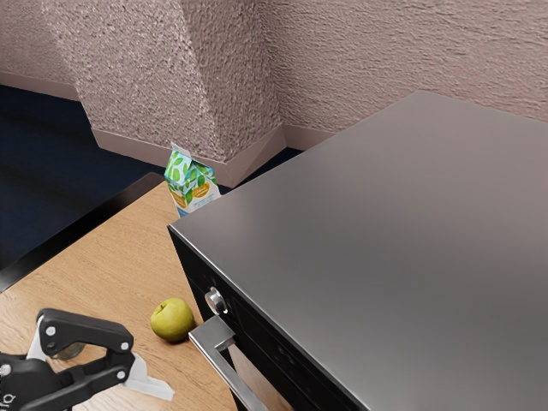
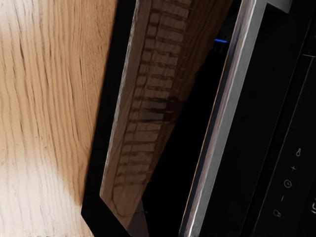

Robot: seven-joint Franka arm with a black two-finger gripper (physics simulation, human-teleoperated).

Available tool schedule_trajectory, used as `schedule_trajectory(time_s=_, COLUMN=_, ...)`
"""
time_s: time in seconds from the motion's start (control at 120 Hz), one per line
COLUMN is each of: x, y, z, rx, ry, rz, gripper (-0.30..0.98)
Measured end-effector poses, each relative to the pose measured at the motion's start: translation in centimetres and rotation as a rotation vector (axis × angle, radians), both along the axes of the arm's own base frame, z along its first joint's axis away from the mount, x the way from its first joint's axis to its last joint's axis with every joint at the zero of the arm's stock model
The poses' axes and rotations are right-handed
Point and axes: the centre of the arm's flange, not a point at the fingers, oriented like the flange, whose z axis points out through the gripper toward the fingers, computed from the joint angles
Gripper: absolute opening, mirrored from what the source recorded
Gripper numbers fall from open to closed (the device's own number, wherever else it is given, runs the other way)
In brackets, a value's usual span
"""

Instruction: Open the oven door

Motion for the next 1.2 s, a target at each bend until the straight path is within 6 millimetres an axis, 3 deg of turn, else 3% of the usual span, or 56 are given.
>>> schedule_trajectory(time_s=0.117, x=1.6, y=-0.7, z=-0.7, rx=-0.017, ry=0.024, rz=0.042, gripper=0.68)
schedule_trajectory(time_s=0.242, x=1.1, y=-3.0, z=-2.7, rx=0.022, ry=0.031, rz=0.035, gripper=0.68)
schedule_trajectory(time_s=0.367, x=0.8, y=-4.0, z=-3.9, rx=0.074, ry=0.016, rz=0.023, gripper=0.68)
schedule_trajectory(time_s=0.725, x=3.7, y=-4.0, z=-4.7, rx=0.147, ry=0.007, rz=0.040, gripper=0.68)
schedule_trajectory(time_s=1.2, x=6.0, y=-3.5, z=-5.6, rx=0.171, ry=0.004, rz=0.046, gripper=0.68)
